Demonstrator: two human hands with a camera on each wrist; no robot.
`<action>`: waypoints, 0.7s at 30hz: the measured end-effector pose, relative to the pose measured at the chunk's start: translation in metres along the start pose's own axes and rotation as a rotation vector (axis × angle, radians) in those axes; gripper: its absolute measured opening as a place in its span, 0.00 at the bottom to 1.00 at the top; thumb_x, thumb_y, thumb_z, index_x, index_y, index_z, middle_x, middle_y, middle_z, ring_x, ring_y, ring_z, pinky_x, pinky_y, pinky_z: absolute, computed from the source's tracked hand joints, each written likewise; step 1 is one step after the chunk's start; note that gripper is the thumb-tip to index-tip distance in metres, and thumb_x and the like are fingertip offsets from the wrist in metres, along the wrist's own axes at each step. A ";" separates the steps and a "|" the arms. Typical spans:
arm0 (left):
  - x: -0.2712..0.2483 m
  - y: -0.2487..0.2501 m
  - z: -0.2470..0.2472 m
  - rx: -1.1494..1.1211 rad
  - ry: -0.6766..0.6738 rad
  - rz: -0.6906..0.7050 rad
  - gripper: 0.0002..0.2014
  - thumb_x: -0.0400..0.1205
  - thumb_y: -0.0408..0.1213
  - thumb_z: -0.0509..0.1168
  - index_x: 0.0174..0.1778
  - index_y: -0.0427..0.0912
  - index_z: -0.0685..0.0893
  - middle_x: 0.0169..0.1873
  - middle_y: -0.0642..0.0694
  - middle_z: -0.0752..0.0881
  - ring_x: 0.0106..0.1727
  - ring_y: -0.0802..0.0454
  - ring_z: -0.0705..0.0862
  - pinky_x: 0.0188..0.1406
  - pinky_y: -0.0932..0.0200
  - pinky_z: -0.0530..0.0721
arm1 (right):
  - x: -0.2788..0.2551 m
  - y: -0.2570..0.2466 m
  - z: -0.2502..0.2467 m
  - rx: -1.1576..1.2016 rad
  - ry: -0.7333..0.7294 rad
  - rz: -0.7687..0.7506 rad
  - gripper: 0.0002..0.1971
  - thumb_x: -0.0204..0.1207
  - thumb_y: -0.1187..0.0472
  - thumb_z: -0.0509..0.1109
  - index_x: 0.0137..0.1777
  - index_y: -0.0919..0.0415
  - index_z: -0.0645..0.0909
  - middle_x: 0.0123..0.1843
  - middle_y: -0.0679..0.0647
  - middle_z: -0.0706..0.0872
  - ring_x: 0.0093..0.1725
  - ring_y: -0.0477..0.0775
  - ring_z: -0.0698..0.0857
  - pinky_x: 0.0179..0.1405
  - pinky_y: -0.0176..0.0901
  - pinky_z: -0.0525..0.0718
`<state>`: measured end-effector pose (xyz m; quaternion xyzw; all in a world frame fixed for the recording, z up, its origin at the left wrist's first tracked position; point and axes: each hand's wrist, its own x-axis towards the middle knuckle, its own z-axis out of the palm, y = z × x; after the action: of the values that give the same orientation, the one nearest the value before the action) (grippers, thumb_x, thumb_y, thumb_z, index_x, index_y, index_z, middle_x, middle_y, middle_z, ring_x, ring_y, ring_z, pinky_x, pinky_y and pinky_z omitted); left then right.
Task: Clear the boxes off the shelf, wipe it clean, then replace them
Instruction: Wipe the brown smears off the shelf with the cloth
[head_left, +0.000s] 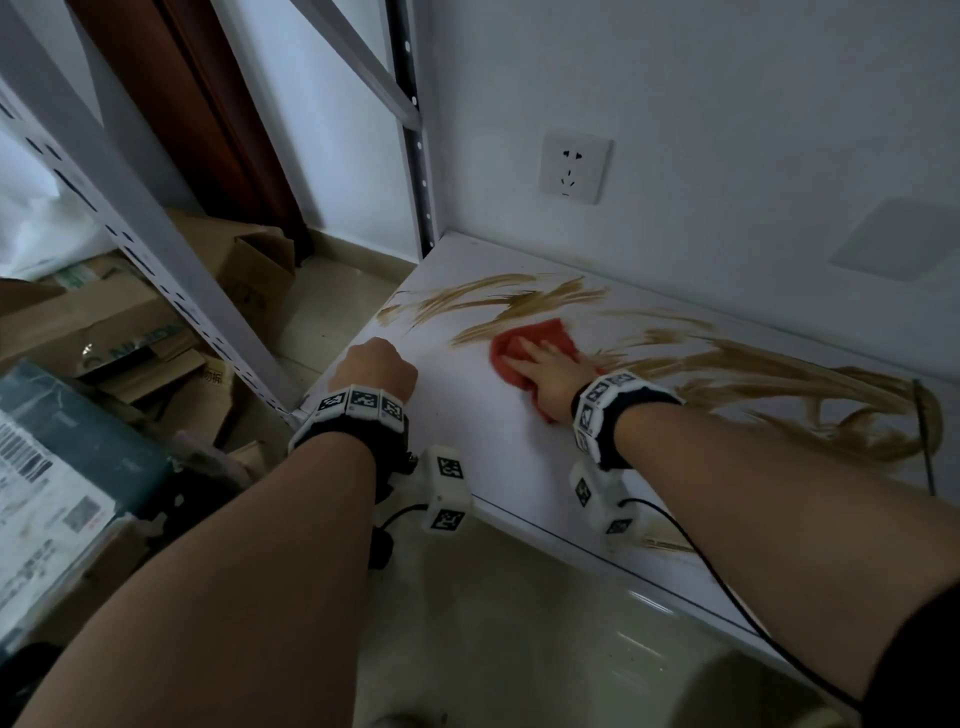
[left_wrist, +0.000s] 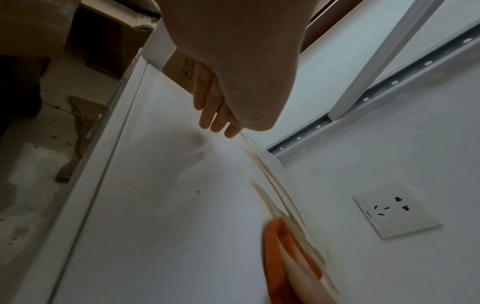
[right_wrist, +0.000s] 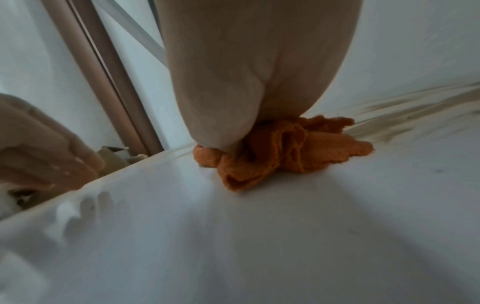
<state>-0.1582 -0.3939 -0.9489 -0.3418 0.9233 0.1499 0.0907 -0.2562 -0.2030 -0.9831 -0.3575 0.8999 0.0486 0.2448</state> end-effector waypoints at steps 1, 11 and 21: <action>0.001 0.001 -0.001 0.001 -0.001 0.002 0.14 0.80 0.32 0.55 0.26 0.39 0.73 0.34 0.41 0.79 0.25 0.50 0.72 0.28 0.62 0.70 | -0.008 0.002 0.002 -0.004 -0.001 0.007 0.37 0.81 0.62 0.60 0.82 0.40 0.44 0.85 0.48 0.39 0.84 0.59 0.44 0.82 0.64 0.45; 0.004 -0.001 -0.010 -0.053 0.034 -0.006 0.16 0.81 0.30 0.56 0.60 0.35 0.83 0.60 0.37 0.83 0.52 0.42 0.82 0.48 0.53 0.79 | 0.003 -0.070 0.003 -0.166 -0.043 -0.327 0.32 0.82 0.65 0.57 0.81 0.39 0.53 0.85 0.42 0.44 0.84 0.57 0.45 0.79 0.67 0.50; 0.001 -0.015 -0.004 -0.074 0.037 -0.049 0.18 0.80 0.30 0.57 0.66 0.39 0.81 0.65 0.38 0.81 0.63 0.39 0.81 0.57 0.53 0.80 | 0.042 -0.027 -0.019 0.012 -0.003 -0.038 0.39 0.78 0.64 0.63 0.82 0.40 0.46 0.85 0.49 0.39 0.84 0.62 0.45 0.81 0.61 0.47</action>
<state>-0.1495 -0.4068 -0.9483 -0.3700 0.9100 0.1755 0.0646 -0.2724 -0.2536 -0.9840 -0.3731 0.8928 0.0390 0.2494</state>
